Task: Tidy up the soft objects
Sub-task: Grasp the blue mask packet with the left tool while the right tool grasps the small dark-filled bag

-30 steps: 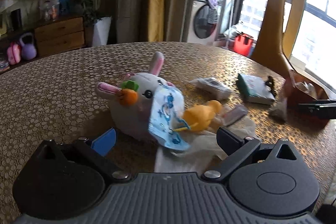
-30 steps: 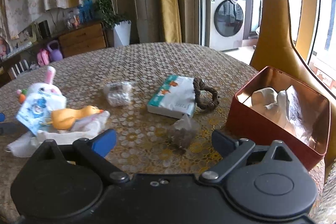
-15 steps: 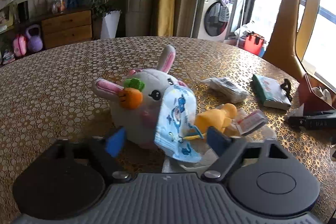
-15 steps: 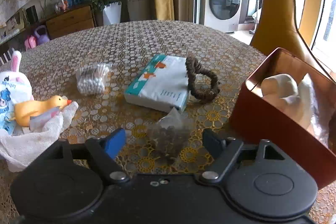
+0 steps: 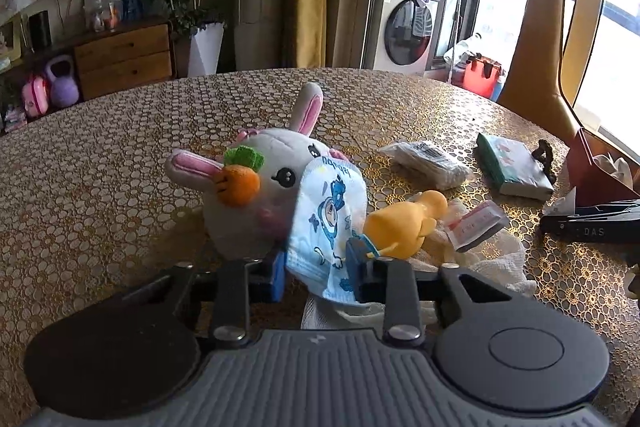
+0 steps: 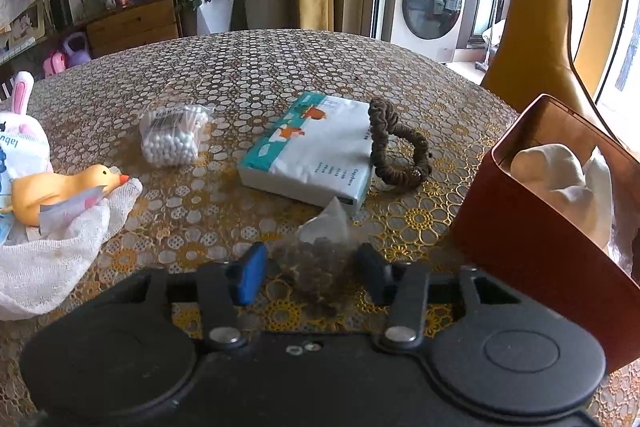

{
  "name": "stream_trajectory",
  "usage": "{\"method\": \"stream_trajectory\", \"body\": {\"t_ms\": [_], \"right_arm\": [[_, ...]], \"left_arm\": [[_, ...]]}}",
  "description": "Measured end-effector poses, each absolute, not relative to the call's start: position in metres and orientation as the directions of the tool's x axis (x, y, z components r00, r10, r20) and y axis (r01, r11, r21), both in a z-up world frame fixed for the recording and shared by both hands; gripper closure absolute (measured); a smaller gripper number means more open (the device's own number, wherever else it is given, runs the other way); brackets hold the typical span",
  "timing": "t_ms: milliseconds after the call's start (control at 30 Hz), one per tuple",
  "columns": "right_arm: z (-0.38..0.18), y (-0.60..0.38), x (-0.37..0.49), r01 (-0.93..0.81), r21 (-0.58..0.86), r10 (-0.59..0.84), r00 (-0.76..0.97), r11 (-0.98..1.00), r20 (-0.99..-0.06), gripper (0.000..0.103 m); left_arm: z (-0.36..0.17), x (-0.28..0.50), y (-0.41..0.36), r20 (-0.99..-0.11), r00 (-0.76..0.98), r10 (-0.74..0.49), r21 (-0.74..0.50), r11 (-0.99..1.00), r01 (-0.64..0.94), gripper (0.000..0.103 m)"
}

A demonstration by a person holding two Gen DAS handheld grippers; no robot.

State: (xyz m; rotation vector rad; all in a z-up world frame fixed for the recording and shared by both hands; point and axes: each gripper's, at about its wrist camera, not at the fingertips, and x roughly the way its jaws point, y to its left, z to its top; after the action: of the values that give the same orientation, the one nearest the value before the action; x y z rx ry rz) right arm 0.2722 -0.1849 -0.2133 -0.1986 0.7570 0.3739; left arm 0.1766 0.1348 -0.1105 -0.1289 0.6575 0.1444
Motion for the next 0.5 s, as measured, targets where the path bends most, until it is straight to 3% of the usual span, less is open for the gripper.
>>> {"method": "stream_trajectory", "body": {"t_ms": [267, 500], "right_arm": [[-0.211, -0.184, 0.267, -0.419, -0.056, 0.268, 0.671, 0.906, -0.691, 0.082], [-0.200, -0.188, 0.256, -0.425, -0.033, 0.295, 0.680, 0.905, -0.671, 0.086]], "left_arm": [[-0.110, 0.178, 0.136, -0.616, 0.782, 0.092, -0.079, 0.981, -0.177, 0.093], [-0.095, 0.173, 0.131, -0.582, 0.809, 0.089, -0.070, 0.985, -0.159, 0.096]]}}
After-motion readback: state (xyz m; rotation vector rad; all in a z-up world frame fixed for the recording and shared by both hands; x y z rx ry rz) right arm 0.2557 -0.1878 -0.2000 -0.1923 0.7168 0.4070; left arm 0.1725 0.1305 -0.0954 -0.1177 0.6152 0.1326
